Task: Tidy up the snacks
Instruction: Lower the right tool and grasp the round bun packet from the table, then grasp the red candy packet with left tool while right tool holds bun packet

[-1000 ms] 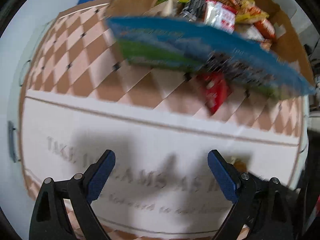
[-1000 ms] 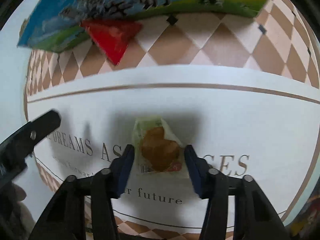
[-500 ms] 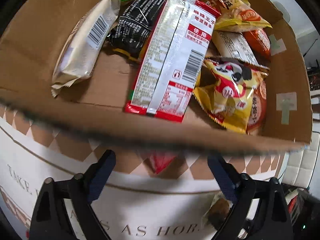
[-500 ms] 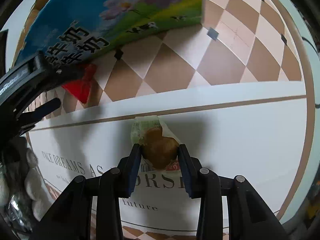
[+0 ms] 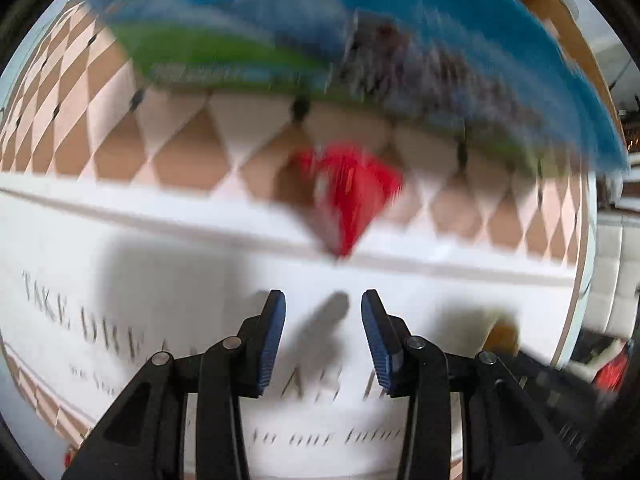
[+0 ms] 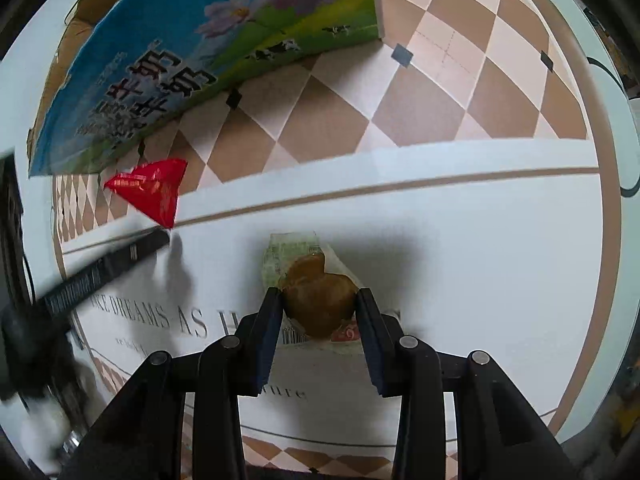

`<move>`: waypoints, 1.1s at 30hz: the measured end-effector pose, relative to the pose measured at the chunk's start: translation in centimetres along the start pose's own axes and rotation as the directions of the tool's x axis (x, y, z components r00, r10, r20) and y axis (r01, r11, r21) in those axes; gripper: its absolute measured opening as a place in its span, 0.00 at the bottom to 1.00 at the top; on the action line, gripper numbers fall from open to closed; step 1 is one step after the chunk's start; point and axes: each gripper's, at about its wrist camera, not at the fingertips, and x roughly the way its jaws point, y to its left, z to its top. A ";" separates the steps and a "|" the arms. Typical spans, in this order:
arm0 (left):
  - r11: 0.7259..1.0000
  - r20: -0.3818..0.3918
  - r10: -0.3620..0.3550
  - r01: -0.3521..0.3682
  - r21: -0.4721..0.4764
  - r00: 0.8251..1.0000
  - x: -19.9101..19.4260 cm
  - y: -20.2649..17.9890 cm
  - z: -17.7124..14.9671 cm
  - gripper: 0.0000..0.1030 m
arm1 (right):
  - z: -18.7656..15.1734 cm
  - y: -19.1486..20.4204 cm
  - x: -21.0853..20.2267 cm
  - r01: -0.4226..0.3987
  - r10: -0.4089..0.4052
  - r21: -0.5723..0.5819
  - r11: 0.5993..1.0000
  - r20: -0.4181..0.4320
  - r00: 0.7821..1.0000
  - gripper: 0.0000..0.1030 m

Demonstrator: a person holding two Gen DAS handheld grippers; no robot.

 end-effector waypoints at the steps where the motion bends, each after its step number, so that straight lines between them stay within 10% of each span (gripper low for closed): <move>1: 1.000 -0.005 0.015 -0.015 0.015 1.000 0.1 -0.1 -1.0 0.36 | -0.2 0.1 0.2 0.006 -0.006 -0.005 1.000 -0.002 1.000 0.39; 19: 0.995 -0.001 0.070 -0.069 0.067 0.998 1.3 -0.8 -3.3 0.36 | -1.4 2.5 3.2 0.095 -0.097 -0.058 0.994 -0.022 0.995 0.41; 33: 0.965 -0.001 -0.192 0.188 -0.182 0.981 -1.2 9.2 -1.2 0.42 | -1.1 0.4 3.0 0.041 -0.041 -0.016 0.999 -0.045 0.998 0.42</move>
